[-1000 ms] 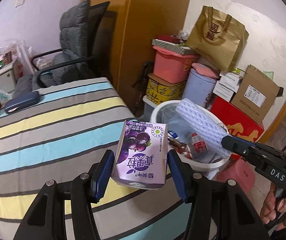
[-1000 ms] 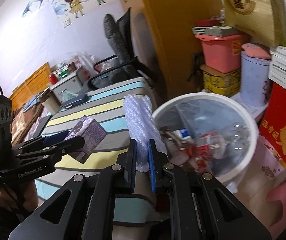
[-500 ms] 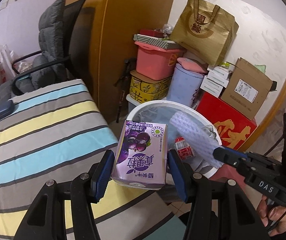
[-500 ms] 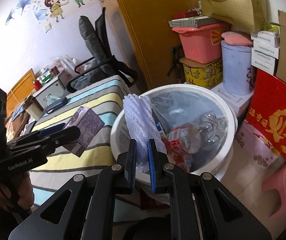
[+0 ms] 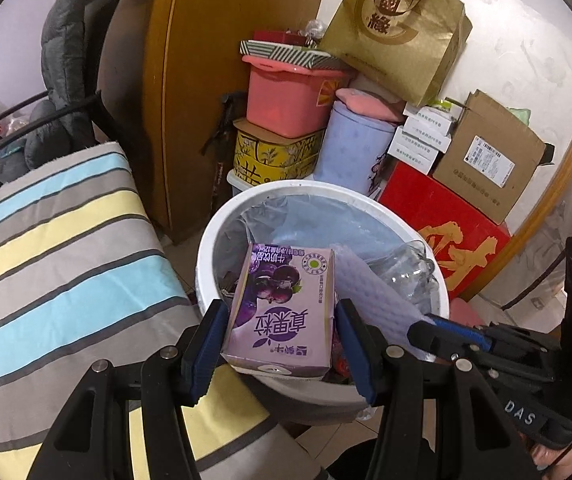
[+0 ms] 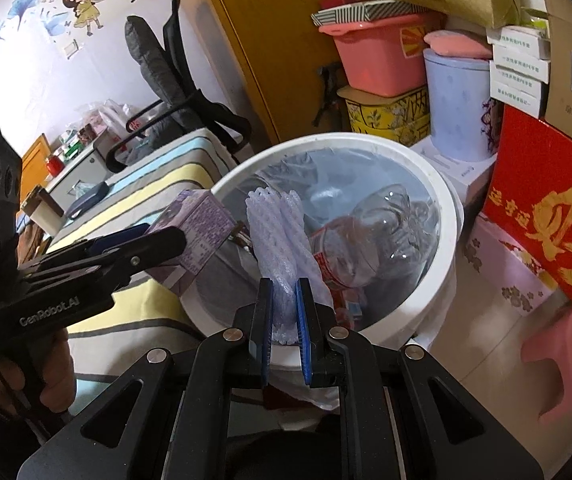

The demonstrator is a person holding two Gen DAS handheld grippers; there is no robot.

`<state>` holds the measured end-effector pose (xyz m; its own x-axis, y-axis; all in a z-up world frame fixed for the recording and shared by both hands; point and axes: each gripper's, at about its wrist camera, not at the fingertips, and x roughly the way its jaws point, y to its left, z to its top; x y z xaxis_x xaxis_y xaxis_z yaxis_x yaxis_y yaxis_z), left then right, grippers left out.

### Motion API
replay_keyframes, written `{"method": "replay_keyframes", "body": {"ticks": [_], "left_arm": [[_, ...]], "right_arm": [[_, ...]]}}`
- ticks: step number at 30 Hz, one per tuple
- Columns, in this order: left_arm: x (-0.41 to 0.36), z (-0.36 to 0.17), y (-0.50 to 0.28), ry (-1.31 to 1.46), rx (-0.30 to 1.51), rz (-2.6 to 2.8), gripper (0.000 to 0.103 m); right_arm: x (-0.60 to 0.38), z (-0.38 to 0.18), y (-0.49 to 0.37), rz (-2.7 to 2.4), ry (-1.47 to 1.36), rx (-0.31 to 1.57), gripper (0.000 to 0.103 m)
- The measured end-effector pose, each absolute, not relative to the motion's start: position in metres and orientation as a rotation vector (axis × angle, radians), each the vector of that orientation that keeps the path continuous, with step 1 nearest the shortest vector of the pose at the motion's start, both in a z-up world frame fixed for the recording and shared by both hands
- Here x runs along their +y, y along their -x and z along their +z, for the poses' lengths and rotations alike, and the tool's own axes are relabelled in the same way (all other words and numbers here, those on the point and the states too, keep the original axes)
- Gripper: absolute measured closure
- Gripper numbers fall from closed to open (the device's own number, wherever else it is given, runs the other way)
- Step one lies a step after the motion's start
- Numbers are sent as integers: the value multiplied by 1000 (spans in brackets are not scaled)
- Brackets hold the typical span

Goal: Collect trash
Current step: 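Open both grippers to drop the carton and foam sleeve into the bin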

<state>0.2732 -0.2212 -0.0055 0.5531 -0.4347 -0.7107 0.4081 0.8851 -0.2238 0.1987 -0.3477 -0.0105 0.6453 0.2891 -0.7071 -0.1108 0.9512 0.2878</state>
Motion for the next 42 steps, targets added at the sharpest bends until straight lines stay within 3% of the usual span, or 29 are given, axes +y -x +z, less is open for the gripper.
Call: {"method": "replay_keyframes", "body": {"ticks": [8,10,12,13,33,36,42], "left_arm": [[-227,-7,-285,51,850,-530,47],[-227,-7,-287,65,857,-538,47],[-225,-6,-286,69,851,-539,47],[-224,-4,-285,69,845,-537,47],[-176,15,-242,88,791,-475,47],[-172,12,-240,79,802,-445,53],[-165,12,-226,76,797,-438,56]], "right_arm": [[-348,-15,-202,230,-218,863,85],[-348,-15,-202,235,-217,860,78],[-348,-13,-200,240,-217,849,59],[-348,-12,-200,240,-217,845,56],[-338,13,-171,286,-195,755,56],[-336,14,-169,292,-190,751,56],[-332,20,-163,294,-180,731,58]]}}
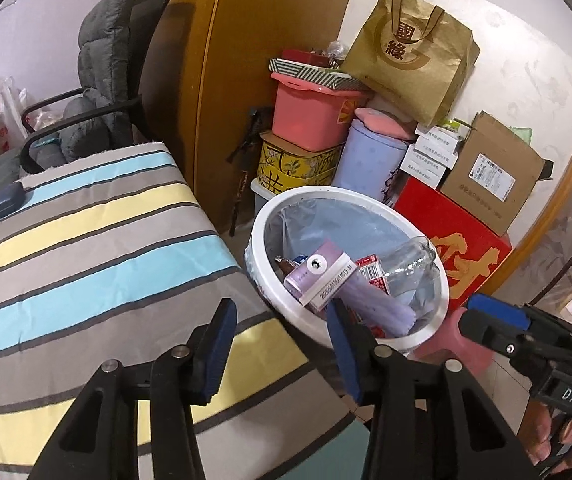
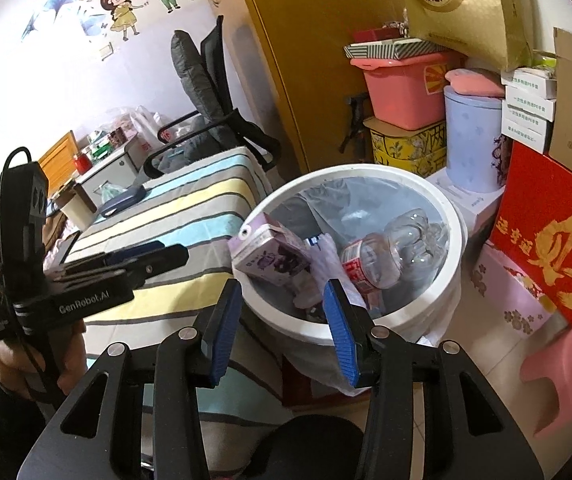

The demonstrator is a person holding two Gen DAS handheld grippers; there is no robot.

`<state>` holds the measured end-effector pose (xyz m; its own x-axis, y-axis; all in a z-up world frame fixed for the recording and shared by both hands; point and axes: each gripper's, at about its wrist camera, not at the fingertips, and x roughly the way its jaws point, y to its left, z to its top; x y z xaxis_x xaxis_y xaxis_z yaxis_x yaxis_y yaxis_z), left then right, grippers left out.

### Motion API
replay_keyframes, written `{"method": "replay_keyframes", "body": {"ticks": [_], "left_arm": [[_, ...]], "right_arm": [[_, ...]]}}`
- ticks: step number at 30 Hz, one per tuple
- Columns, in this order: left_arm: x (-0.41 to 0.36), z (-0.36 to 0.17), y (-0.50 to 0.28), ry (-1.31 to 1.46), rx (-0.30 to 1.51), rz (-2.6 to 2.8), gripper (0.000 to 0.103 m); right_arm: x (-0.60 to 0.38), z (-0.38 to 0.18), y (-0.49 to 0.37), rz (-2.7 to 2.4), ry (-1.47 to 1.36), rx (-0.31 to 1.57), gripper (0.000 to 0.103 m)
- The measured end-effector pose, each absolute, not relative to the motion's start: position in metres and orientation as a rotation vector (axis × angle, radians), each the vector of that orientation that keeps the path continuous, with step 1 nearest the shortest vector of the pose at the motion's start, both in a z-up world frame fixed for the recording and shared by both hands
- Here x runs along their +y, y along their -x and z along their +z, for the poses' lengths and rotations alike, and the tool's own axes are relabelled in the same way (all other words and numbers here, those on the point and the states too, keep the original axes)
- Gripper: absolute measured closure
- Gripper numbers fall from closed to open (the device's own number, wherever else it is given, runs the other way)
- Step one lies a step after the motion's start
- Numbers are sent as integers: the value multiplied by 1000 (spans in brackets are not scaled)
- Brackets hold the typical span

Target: Collect trash

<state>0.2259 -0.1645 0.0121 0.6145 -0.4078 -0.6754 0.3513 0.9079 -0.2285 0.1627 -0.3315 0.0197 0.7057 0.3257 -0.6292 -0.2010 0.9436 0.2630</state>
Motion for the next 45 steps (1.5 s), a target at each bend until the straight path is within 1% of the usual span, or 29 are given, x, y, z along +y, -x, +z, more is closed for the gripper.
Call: {"method": "replay_keyframes", "body": {"ticks": [13,26,34,45], "left_arm": [[-142,29,-164,67,747,-407,56],[-109,31,-109,72,714,-306,56],[-94,34,-88,64,688,-239,56],[-87,32,-81,78,690,-217,56]], "right_arm": [[-308,29,-129,271,-128,694,58],[-282,32,-103,317,-49,689,58],[-265,33,-91,357,-16,680,58],[-258,32,-87,378,-5,682,58]]}}
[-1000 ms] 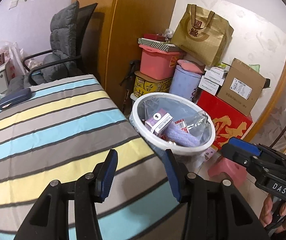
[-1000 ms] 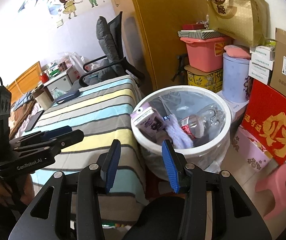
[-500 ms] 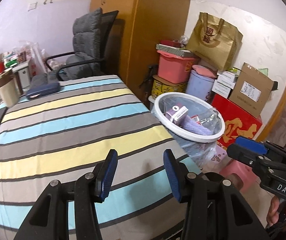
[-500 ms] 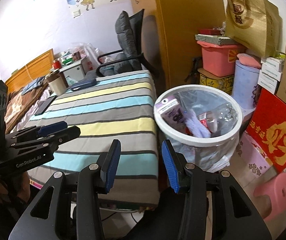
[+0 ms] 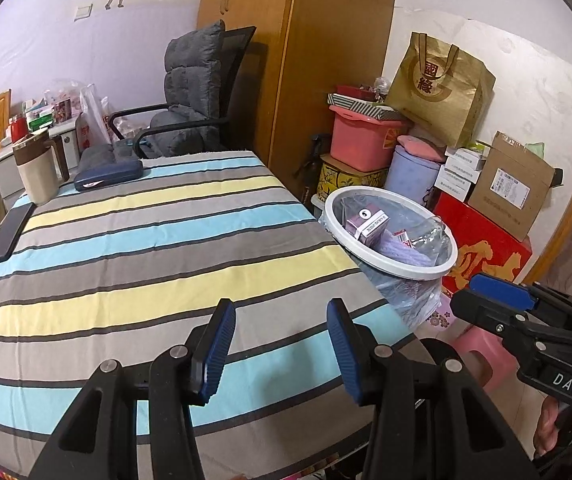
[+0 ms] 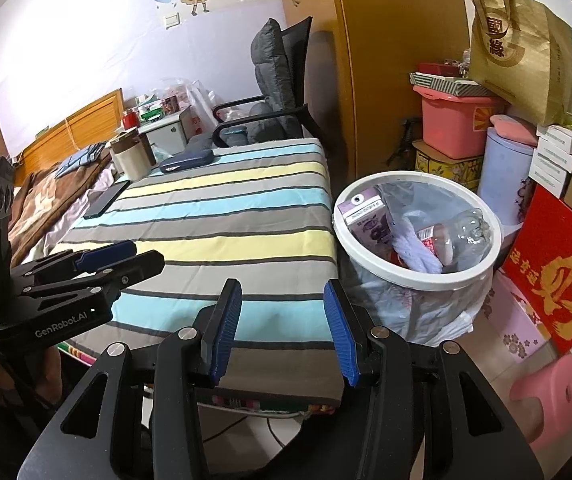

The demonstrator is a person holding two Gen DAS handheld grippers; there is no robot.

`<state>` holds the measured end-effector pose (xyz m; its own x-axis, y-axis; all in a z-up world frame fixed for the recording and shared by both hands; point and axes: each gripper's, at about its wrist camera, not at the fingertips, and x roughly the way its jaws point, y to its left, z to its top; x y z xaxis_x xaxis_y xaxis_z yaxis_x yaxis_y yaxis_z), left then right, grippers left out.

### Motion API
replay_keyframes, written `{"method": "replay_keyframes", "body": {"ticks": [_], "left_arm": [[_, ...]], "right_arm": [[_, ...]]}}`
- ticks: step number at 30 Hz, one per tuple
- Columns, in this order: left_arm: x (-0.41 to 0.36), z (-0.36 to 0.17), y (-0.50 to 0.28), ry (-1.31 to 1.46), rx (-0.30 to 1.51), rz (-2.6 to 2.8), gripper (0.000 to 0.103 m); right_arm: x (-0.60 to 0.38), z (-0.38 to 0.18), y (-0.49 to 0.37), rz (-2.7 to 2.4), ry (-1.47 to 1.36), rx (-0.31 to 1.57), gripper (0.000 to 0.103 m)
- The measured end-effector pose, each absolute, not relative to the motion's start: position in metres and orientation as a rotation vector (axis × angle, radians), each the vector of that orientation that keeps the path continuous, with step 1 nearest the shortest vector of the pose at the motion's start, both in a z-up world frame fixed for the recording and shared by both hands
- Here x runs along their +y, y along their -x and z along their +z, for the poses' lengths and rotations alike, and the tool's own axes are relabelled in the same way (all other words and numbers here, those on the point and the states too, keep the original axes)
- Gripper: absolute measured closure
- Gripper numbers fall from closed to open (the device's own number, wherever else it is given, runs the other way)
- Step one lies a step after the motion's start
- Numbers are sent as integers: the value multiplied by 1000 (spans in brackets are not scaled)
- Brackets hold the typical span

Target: Collect trash

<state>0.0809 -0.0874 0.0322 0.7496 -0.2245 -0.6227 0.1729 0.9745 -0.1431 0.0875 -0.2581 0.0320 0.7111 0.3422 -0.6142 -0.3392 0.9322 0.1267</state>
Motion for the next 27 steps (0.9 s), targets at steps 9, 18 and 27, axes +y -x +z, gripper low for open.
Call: {"method": "replay_keyframes", "body": {"ticks": [9,18,27], "left_arm": [[-86,32,-78,85,693,-222,56],[-85,32,-76,83,693,-215,56],[-85,32,-76,79,693,-205,56]], "right_arm": [[-257,32,-87,378,-5,683,58],[-256,31,-86,378,-5,686,58],[-254,30,-85,380,-5,687,58]]}}
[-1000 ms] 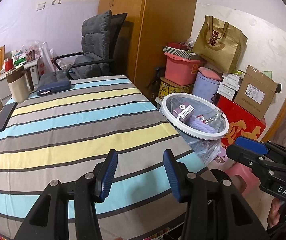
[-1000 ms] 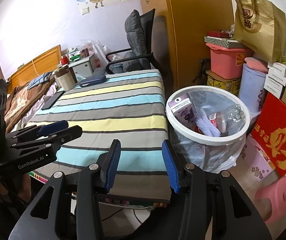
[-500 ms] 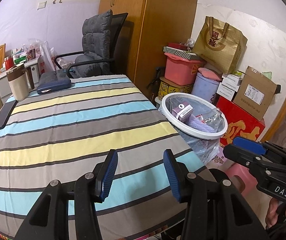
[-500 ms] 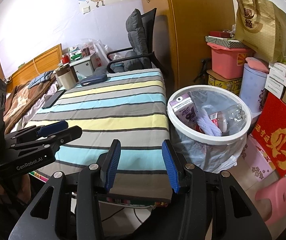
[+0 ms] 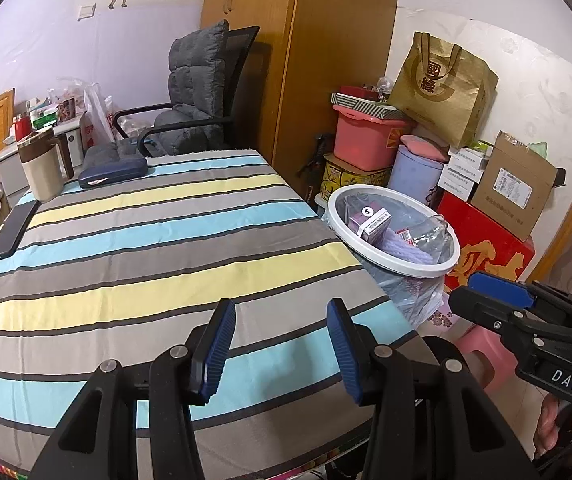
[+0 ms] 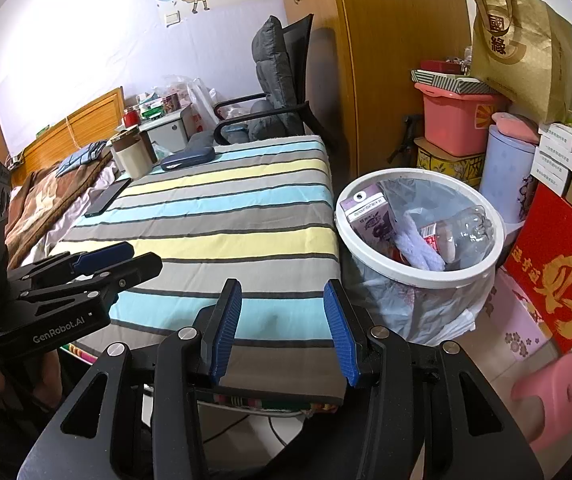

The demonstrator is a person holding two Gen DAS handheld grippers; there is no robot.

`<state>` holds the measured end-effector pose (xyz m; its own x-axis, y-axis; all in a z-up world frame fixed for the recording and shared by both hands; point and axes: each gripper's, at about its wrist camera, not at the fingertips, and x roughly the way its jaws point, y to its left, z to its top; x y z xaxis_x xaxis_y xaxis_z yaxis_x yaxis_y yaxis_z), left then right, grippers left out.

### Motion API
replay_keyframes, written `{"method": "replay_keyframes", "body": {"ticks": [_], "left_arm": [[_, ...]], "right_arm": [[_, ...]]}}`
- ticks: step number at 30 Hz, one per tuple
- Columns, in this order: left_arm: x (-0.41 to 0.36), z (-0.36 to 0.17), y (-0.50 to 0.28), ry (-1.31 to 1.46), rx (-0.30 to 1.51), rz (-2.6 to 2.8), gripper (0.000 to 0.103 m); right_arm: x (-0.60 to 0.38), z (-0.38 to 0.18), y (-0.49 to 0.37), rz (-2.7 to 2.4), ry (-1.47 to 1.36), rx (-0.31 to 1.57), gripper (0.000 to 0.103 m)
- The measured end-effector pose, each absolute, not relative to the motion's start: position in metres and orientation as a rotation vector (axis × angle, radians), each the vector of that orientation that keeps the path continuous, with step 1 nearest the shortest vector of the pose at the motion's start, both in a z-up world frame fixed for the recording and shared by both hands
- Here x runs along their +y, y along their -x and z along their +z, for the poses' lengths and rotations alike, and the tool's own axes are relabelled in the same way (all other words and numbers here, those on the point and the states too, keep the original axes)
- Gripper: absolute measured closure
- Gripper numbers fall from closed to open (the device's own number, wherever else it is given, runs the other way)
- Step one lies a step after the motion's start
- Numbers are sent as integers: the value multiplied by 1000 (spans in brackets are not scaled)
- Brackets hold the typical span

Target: Collect trash

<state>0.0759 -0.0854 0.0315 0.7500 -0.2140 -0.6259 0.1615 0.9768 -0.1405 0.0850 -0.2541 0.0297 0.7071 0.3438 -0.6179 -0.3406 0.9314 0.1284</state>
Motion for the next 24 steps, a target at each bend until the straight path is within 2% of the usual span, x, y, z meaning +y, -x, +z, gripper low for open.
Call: {"method": "replay_keyframes", "body": {"ticks": [24], "left_arm": [[-84,31,-76,88,698,-180,56]], "right_arm": [[-255,29,-86,383,-6,690,58]]}}
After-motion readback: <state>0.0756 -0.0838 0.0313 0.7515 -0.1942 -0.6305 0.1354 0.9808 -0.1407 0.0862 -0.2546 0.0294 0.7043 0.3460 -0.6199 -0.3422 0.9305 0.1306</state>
